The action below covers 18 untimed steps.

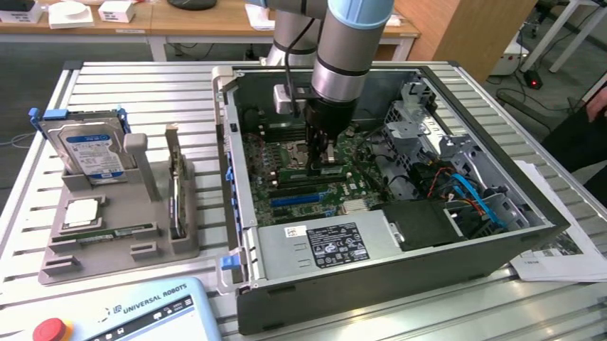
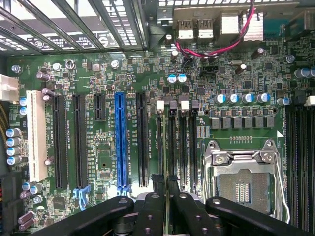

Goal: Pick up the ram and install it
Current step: 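Insert the ram into the slot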

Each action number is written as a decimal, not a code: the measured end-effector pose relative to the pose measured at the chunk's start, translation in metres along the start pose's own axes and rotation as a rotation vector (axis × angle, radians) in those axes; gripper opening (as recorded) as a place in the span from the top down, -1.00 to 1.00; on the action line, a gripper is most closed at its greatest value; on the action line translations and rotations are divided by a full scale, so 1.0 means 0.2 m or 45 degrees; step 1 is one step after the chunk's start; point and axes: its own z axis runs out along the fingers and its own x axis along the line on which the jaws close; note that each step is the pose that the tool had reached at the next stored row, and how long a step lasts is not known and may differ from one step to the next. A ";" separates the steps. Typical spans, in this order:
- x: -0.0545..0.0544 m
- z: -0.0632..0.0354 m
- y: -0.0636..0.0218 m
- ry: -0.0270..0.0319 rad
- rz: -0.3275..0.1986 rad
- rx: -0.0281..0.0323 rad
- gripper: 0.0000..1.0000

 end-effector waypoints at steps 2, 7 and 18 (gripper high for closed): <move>0.00 0.000 0.000 0.0002 0.000 0.0003 0.73; 0.00 0.000 -0.001 0.0001 0.000 0.0003 0.73; 0.00 0.003 -0.001 0.0001 0.000 0.0003 0.73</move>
